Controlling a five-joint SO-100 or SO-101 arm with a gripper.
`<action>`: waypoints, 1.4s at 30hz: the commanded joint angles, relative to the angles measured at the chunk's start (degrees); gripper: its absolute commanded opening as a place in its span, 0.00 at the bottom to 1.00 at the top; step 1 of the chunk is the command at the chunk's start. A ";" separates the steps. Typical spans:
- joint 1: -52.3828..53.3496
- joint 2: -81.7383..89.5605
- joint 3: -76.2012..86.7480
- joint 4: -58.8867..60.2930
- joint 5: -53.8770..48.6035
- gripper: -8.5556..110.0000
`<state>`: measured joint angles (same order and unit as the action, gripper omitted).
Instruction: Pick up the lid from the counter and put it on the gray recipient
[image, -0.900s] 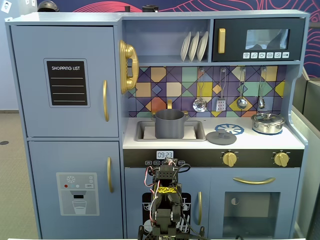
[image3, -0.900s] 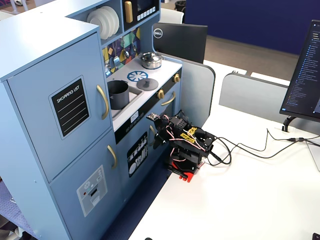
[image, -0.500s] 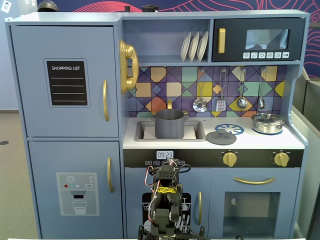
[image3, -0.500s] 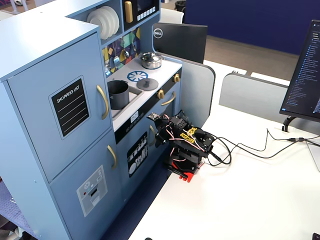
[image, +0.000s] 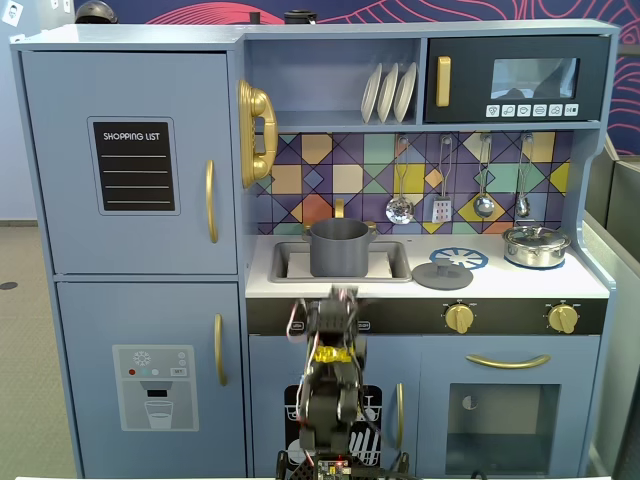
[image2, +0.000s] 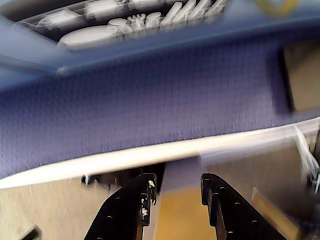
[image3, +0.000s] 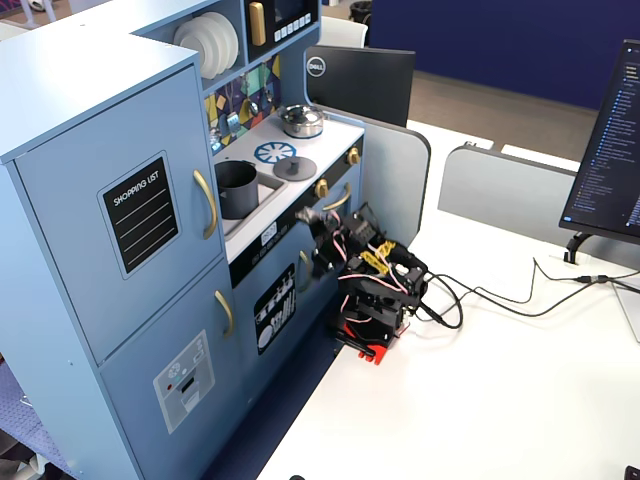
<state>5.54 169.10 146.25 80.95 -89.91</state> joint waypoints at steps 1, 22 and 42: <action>3.08 -6.94 -13.80 -2.90 -2.37 0.07; 29.88 -9.14 -0.53 -73.48 -3.43 0.07; 30.59 -35.42 -10.99 -94.13 0.09 0.29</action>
<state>35.95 137.20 141.50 -9.40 -89.82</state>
